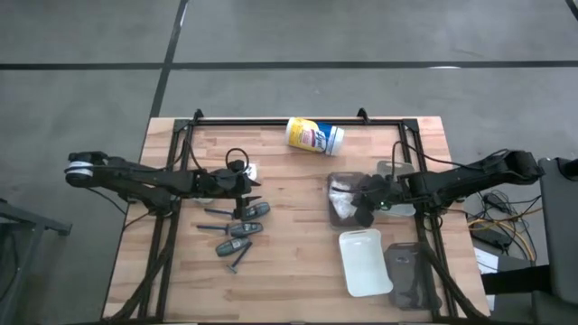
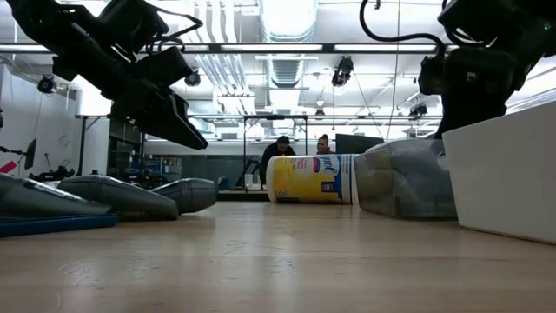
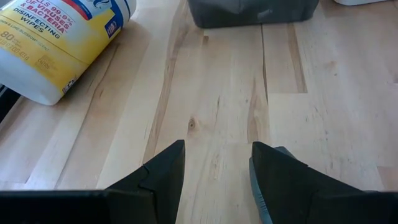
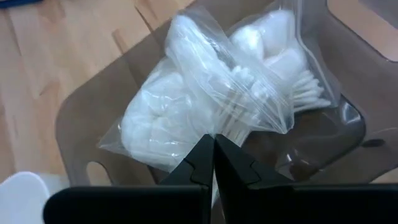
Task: Pick & Place Travel size toiletries
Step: Put the right cotton pack into the top black bin
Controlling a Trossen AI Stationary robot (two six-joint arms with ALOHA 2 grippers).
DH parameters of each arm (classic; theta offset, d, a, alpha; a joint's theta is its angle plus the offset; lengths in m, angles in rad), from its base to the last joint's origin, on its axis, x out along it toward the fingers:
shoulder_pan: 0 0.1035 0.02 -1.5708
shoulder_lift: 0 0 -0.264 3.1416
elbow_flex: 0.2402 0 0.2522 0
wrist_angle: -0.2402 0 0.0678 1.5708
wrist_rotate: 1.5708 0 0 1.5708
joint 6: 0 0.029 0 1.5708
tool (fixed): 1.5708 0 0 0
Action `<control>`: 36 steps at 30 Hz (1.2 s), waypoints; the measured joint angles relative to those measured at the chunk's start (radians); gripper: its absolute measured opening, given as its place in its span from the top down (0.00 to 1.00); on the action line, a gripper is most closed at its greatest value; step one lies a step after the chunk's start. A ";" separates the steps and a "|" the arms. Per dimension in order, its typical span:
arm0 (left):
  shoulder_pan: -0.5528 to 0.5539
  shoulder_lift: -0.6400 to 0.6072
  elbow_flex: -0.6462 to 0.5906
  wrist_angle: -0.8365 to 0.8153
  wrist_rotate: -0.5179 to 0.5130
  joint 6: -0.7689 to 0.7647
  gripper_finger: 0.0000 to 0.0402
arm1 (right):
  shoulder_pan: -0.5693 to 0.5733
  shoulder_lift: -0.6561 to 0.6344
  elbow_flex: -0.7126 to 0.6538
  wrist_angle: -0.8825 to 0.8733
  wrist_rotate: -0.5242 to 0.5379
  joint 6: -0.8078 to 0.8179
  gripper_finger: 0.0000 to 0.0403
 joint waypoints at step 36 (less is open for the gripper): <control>0.000 0.000 0.000 0.000 0.000 0.015 0.52 | -0.001 0.033 0.002 -0.002 -0.077 0.041 0.78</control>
